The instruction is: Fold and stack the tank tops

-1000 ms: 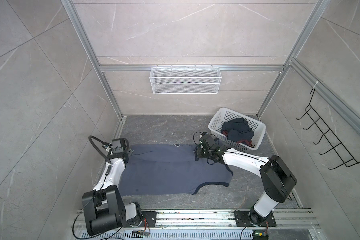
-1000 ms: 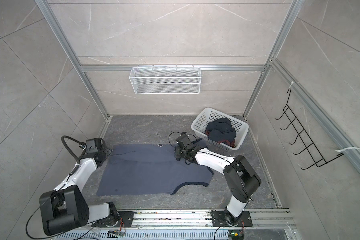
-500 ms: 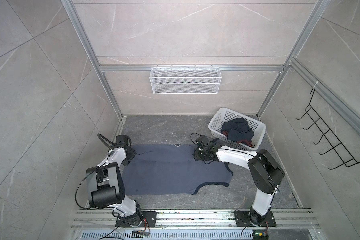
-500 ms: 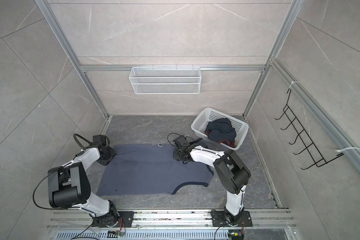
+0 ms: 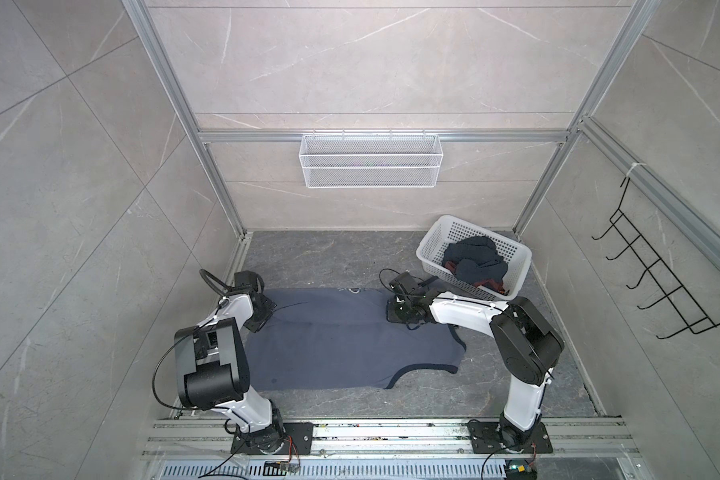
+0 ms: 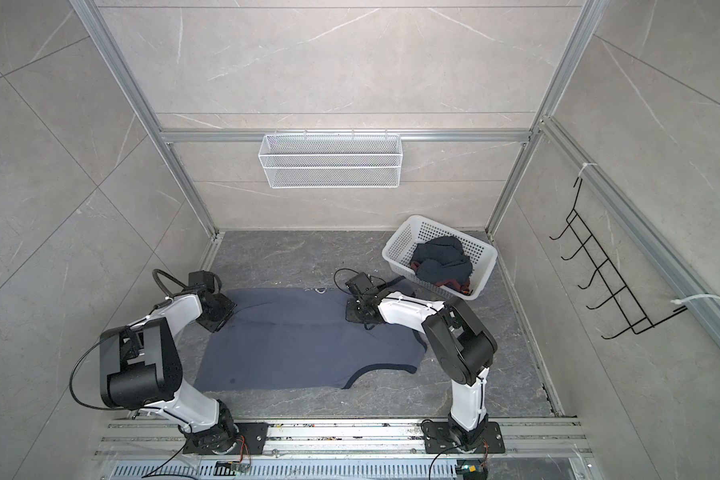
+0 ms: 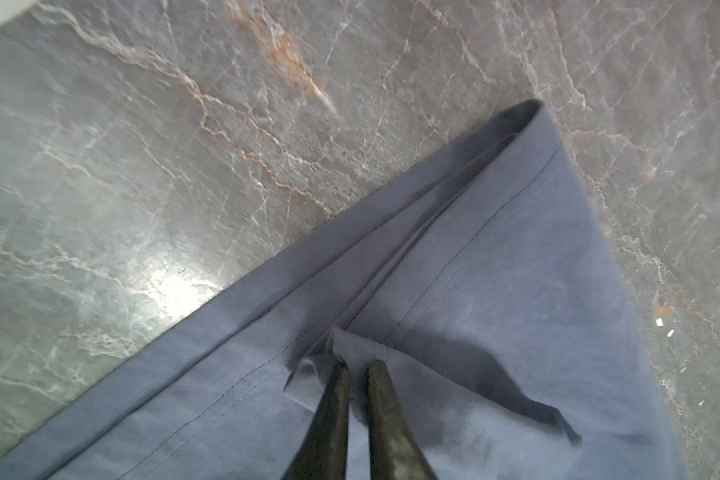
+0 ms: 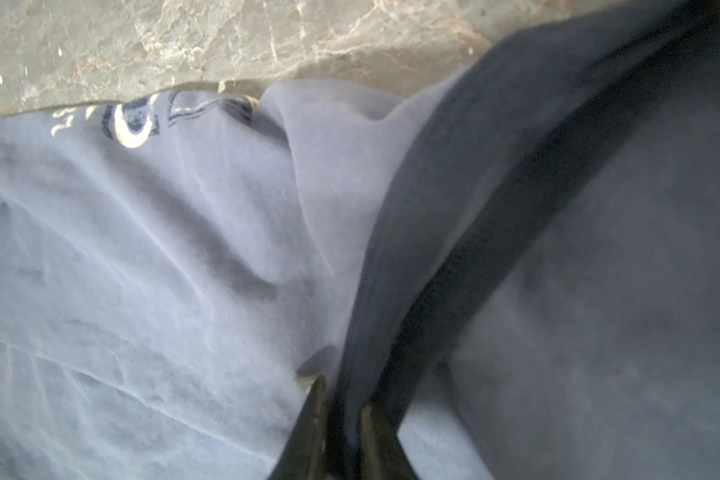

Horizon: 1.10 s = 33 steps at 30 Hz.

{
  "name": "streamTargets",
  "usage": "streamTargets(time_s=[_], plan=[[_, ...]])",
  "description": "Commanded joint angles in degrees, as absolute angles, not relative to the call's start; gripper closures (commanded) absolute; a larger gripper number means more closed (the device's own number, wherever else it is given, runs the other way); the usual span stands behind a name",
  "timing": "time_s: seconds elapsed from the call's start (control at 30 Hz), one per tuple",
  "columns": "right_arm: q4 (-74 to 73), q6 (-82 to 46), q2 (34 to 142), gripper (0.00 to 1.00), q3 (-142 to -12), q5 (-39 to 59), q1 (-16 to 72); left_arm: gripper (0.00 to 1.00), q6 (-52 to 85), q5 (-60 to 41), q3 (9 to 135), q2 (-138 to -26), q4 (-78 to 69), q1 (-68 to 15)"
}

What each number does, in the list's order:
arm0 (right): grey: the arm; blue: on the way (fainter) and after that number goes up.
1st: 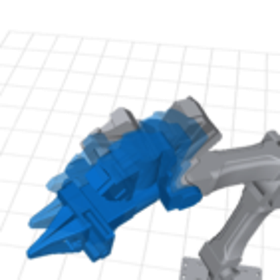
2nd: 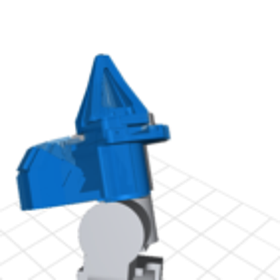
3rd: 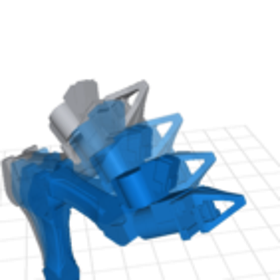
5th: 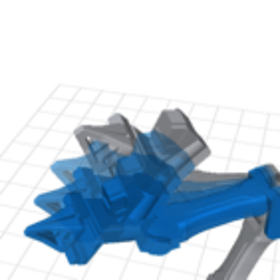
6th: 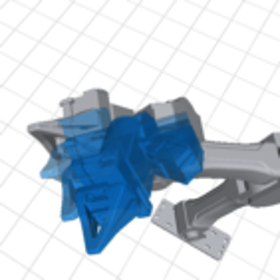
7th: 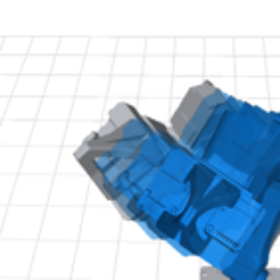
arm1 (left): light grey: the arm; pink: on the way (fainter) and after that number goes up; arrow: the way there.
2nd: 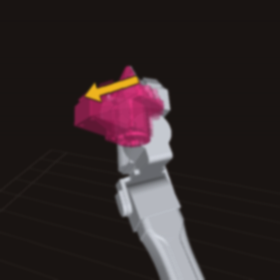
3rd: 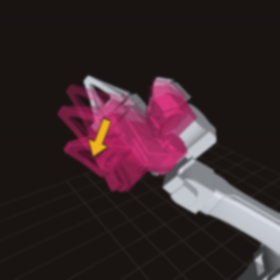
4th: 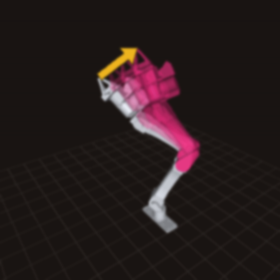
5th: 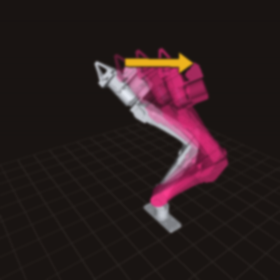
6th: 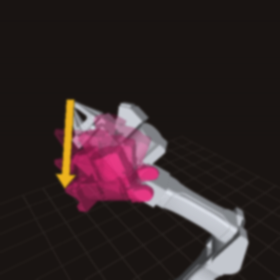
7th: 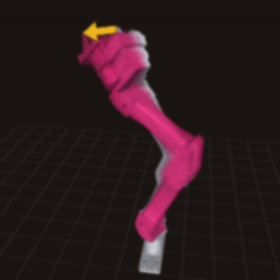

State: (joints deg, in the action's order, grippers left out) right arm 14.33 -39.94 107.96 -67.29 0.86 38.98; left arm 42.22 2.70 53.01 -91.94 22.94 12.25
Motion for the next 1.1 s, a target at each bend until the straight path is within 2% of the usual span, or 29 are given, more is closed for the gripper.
streamTargets(time_s=[0.0, 0.27, 0.63, 0.7, 0.87, 0.97, 1.0, 1.03, 1.07], plan=[[14.5, -39.66, 106.47, 0.9, -66.31, 0.0, 39.37, 0.94, 41.41, 3.18, 52.3, -88.42, 21.75, 12.35], [14.33, -39.34, 103.83, 1.0, -65.14, 0.0, 39.44, 1.0, 38.59, 8.38, 51.62, -83.06, 19.85, 12.38], [16.18, -40.74, 100.2, 1.0, -62.62, -1.5, 42.6, 1.0, 38.63, 14.18, 47.92, -78.71, 18.38, 12.39], [15.58, -41.41, 100.02, 1.0, -61.0, -1.64, 43.19, 0.95, 39.1, 14.29, 46.32, -79.22, 18.25, 12.39], [14.86, -42.43, 100.63, 1.0, -59.16, -0.99, 44.49, 0.94, 41.02, 14.73, 45.04, -83.76, 21.15, 12.39], [15.19, -42.85, 100.52, 0.96, -59.22, -1.5, 44.91, 0.84, 40.96, 13.44, 45.52, -84.6, 22.01, 12.57], [15.72, -42.69, 100.12, 0.92, -59.36, -2.03, 44.91, 0.77, 40.91, 13.5, 45.66, -84.14, 22.14, 12.57], [16.11, -42.46, 99.6, 0.86, -59.54, -2.52, 44.91, 0.7, 41.09, 13.66, 46.0, -83.67, 22.58, 12.57], [16.84, -42.24, 99.05, 0.75, -59.89, -3.27, 44.91, 0.63, 41.37, 14.01, 46.69, -83.06, 23.66, 12.58]])
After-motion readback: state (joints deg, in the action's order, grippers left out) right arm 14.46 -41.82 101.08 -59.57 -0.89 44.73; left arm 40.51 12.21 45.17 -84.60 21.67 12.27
